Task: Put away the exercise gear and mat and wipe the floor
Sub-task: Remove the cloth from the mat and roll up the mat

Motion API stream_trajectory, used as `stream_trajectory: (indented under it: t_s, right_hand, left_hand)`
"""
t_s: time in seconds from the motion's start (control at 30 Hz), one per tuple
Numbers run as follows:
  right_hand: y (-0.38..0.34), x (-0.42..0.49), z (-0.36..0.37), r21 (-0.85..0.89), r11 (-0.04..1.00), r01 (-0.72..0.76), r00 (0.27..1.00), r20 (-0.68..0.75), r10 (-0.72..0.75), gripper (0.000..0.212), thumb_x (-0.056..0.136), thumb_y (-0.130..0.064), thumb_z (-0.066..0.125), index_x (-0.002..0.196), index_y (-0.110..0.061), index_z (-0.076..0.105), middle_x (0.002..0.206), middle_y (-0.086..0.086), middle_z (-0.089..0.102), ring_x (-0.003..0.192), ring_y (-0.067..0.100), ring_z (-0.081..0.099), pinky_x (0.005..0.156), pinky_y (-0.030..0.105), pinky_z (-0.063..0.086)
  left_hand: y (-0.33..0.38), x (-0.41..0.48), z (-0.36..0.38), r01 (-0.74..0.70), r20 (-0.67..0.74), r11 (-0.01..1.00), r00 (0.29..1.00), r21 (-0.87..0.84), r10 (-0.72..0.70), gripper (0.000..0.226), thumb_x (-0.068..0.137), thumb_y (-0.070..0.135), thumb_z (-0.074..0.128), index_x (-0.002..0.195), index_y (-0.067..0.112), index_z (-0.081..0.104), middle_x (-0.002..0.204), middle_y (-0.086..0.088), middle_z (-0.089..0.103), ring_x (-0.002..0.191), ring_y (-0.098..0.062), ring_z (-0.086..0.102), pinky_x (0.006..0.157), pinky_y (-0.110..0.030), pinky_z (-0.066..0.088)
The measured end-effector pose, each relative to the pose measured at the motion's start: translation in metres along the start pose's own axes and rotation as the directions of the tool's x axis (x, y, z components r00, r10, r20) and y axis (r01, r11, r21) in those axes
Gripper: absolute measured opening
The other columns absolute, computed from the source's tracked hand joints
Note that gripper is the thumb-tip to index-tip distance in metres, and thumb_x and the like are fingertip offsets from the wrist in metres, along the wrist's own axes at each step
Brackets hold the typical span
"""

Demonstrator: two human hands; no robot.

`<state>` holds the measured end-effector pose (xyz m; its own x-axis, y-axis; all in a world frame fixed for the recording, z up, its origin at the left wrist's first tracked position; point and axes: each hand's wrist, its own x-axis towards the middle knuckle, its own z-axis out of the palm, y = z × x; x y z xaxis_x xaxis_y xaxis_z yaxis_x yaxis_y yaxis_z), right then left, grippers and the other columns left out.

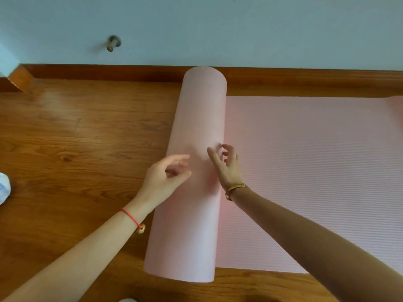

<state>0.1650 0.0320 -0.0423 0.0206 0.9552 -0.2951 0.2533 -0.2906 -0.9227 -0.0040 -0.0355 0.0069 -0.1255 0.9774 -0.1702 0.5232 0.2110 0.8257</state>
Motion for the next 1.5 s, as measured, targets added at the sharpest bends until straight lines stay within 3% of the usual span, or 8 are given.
stream_trajectory:
  t_s: [0.2, 0.4, 0.67, 0.93, 1.07, 1.23, 1.4, 1.5]
  right_hand:
    - [0.01, -0.008, -0.025, -0.238, 0.968, -0.078, 0.993, 0.062, 0.095, 0.104, 0.059, -0.075, 0.073, 0.143, -0.027, 0.031, 0.139, 0.0, 0.036, 0.134, 0.022, 0.037, 0.111, 0.044, 0.035]
    - [0.024, -0.006, -0.036, -0.306, 0.949, -0.078, 0.997, -0.012, 0.078, 0.092, 0.067, -0.066, 0.074, 0.134, -0.015, 0.039, 0.127, 0.006, 0.047, 0.119, 0.025, 0.049, 0.101, 0.041, 0.043]
    - [0.026, -0.005, -0.054, -0.173, 0.981, -0.085, 0.988, 0.114, 0.106, 0.058, 0.088, -0.044, 0.066, 0.131, -0.013, 0.042, 0.113, 0.004, 0.06, 0.103, 0.02, 0.06, 0.085, 0.034, 0.05]
    - [0.007, 0.003, -0.015, -0.142, 0.974, -0.178, 0.921, 0.325, 0.216, 0.048, 0.097, -0.036, 0.053, 0.14, -0.016, 0.045, 0.124, 0.01, 0.061, 0.109, 0.027, 0.06, 0.092, 0.044, 0.055]
    - [0.004, 0.012, -0.006, -0.305, 0.946, -0.112, 0.975, 0.15, 0.164, 0.047, 0.093, -0.034, 0.058, 0.132, -0.008, 0.052, 0.107, 0.008, 0.065, 0.097, 0.03, 0.065, 0.089, 0.045, 0.054]
    - [0.006, 0.007, -0.03, -0.142, 0.979, -0.147, 0.983, -0.133, 0.129, 0.032, 0.093, -0.016, 0.048, 0.125, -0.013, 0.051, 0.117, 0.008, 0.063, 0.102, 0.026, 0.058, 0.082, 0.031, 0.043]
    - [0.008, -0.003, -0.055, 0.063, 0.992, -0.112, 0.985, -0.123, 0.119, 0.091, 0.062, -0.077, 0.054, 0.129, -0.017, 0.045, 0.128, 0.004, 0.052, 0.112, 0.019, 0.054, 0.099, 0.035, 0.043]
    - [0.015, -0.004, -0.064, -0.088, 0.995, -0.038, 0.996, -0.078, 0.032, 0.114, 0.047, -0.082, 0.06, 0.139, -0.019, 0.036, 0.138, 0.001, 0.04, 0.127, 0.018, 0.045, 0.109, 0.039, 0.039]
  left_hand:
    - [-0.004, 0.007, 0.009, 0.154, -0.217, 0.988, 0.965, -0.001, -0.15, 0.082, 0.074, 0.031, 0.087, 0.145, 0.03, 0.047, 0.138, 0.0, 0.048, 0.113, -0.016, 0.053, 0.096, -0.025, 0.046]
    - [-0.026, 0.006, 0.007, 0.585, 0.28, 0.777, 0.805, -0.231, -0.523, 0.101, 0.067, 0.075, 0.073, 0.15, 0.029, 0.041, 0.147, 0.006, 0.052, 0.136, -0.019, 0.047, 0.118, -0.049, 0.032]
    - [-0.017, 0.001, 0.014, 0.506, 0.308, 0.812, 0.853, -0.289, -0.422, 0.124, 0.045, 0.079, 0.082, 0.15, 0.026, 0.041, 0.136, 0.004, 0.061, 0.121, -0.017, 0.058, 0.109, -0.043, 0.044]
    - [0.003, 0.005, -0.007, 0.408, 0.051, 0.891, 0.912, -0.199, -0.406, 0.103, 0.073, 0.058, 0.08, 0.156, 0.023, 0.029, 0.148, -0.002, 0.048, 0.113, -0.016, 0.051, 0.091, -0.03, 0.042]
    - [0.003, 0.003, 0.003, 0.441, 0.003, 0.895, 0.897, 0.059, -0.442, 0.13, 0.042, 0.085, 0.072, 0.154, 0.036, 0.027, 0.151, -0.006, 0.041, 0.136, -0.031, 0.043, 0.111, -0.049, 0.041]
    - [0.019, 0.002, 0.03, 0.262, -0.039, 0.954, 0.965, 0.143, -0.26, 0.071, 0.084, 0.067, 0.059, 0.145, 0.034, 0.042, 0.136, -0.011, 0.05, 0.126, -0.031, 0.049, 0.108, -0.049, 0.043]
    - [0.015, 0.008, 0.034, 0.146, -0.036, 0.979, 0.988, -0.142, -0.152, 0.059, 0.086, 0.023, 0.077, 0.139, 0.026, 0.052, 0.104, -0.002, 0.071, 0.094, -0.018, 0.068, 0.094, -0.038, 0.055]
    - [0.007, 0.013, 0.037, 0.216, -0.052, 0.957, 0.972, -0.191, -0.229, 0.079, 0.076, 0.037, 0.085, 0.145, 0.027, 0.046, 0.127, -0.004, 0.06, 0.115, -0.018, 0.059, 0.096, -0.033, 0.049]
